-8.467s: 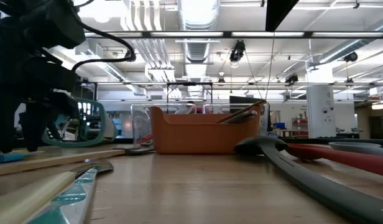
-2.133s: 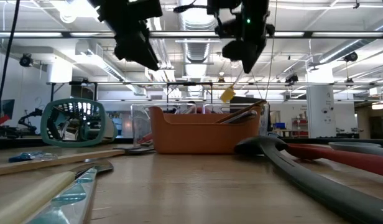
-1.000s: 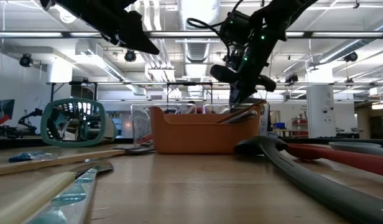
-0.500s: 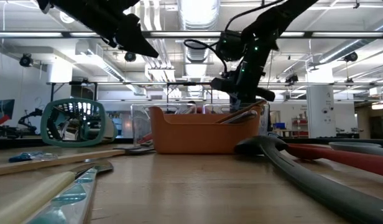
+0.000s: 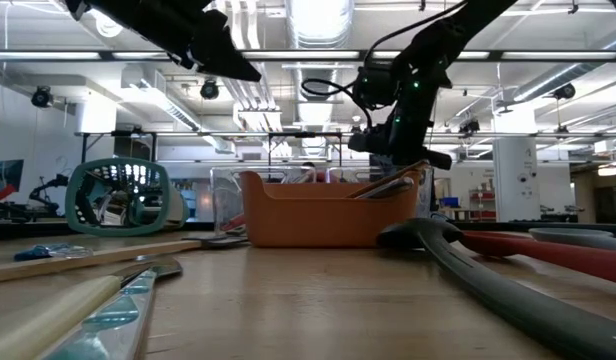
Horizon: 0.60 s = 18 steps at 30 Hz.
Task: Pick & Place Kitchen Items
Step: Put the yellow spatula into the right transparent bin
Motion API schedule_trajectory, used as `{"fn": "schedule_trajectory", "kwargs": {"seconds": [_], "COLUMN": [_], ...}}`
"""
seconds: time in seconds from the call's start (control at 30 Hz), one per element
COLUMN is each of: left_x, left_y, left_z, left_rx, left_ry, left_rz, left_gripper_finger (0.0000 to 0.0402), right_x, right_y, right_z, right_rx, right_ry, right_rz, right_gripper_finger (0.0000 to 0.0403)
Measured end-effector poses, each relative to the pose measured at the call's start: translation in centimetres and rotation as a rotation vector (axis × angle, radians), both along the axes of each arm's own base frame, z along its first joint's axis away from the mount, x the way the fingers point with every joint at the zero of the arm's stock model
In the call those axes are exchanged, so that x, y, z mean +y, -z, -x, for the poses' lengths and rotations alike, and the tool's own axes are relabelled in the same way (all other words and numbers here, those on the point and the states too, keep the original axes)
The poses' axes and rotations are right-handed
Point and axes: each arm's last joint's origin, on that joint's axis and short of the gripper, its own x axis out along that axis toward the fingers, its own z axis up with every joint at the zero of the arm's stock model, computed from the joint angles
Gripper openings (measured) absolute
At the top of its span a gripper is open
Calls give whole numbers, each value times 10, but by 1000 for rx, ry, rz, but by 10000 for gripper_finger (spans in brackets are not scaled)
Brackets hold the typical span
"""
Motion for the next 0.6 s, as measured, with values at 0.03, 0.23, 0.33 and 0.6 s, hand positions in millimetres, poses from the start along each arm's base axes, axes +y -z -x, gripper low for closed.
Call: {"fn": "schedule_trajectory", "kwargs": {"seconds": [0.03,0.23,0.33,0.6], "left_x": [0,0,0,0], "left_y": [0,0,0,0], "left_z": [0,0,0,0], "left_rx": [0,11,14,15], "left_ry": [1,6,7,7], "left_rz": [-1,-16,-18,-18], "left_gripper_finger": [186,186,186,186], "right_x": [0,-2,-3,-7], "right_y": [2,14,18,24], "right_z": [0,-2,-4,-10], "right_rx": [5,35,40,33], "right_ry": [-1,-4,-6,-12], "right_rz": [-7,-43,-54,-96], "right_gripper_finger": [8,8,8,8]}}
